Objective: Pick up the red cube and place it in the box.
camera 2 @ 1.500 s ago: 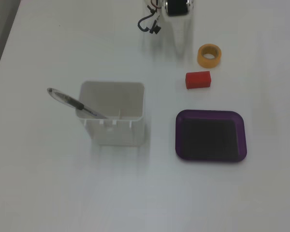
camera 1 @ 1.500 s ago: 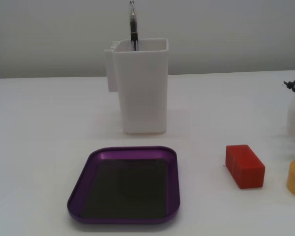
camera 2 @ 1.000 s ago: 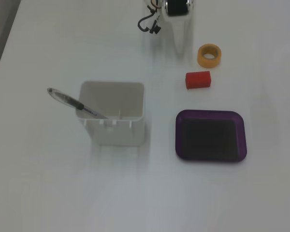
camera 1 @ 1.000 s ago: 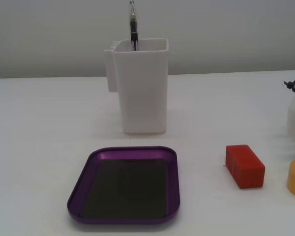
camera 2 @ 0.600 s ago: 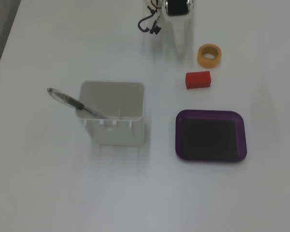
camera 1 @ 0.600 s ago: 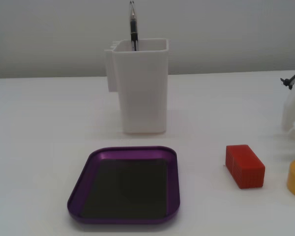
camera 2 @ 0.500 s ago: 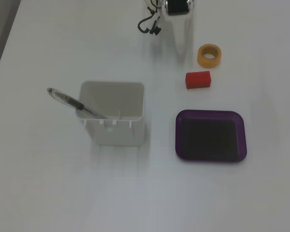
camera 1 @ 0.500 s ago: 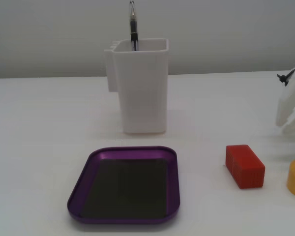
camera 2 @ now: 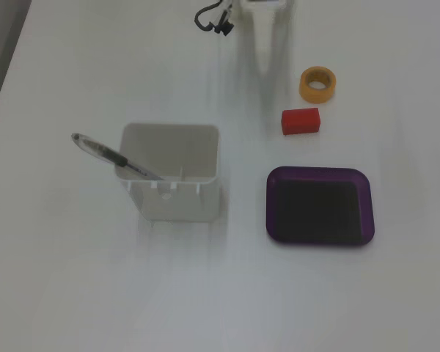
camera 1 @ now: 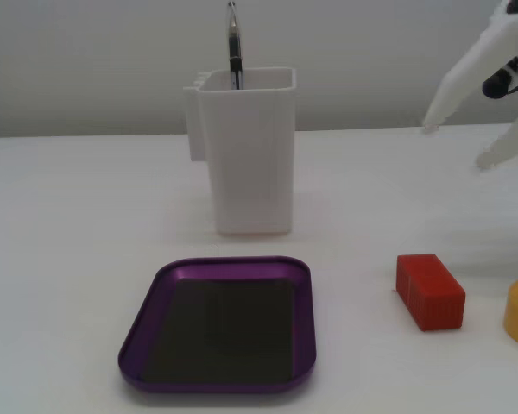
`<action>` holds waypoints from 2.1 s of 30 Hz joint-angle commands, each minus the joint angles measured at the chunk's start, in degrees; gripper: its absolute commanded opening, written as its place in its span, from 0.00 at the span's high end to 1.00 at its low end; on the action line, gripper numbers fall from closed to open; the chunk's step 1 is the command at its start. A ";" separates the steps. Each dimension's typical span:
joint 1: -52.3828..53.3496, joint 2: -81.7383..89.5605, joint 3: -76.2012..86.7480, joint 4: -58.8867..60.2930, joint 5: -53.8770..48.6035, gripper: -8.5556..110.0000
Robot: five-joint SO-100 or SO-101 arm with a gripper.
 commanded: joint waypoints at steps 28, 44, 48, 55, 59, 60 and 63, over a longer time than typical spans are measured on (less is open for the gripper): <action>-11.51 -60.38 -41.57 7.82 9.14 0.75; -15.21 -60.64 -36.56 0.00 8.44 0.75; -15.21 -60.56 -33.75 -2.37 8.35 0.75; -15.12 -60.64 -34.19 -2.46 8.26 0.79; -15.12 -60.64 -34.19 -2.46 5.80 0.90; -15.12 -60.56 -34.28 -2.46 5.54 0.93; -15.21 -60.47 -34.63 -1.49 5.54 0.93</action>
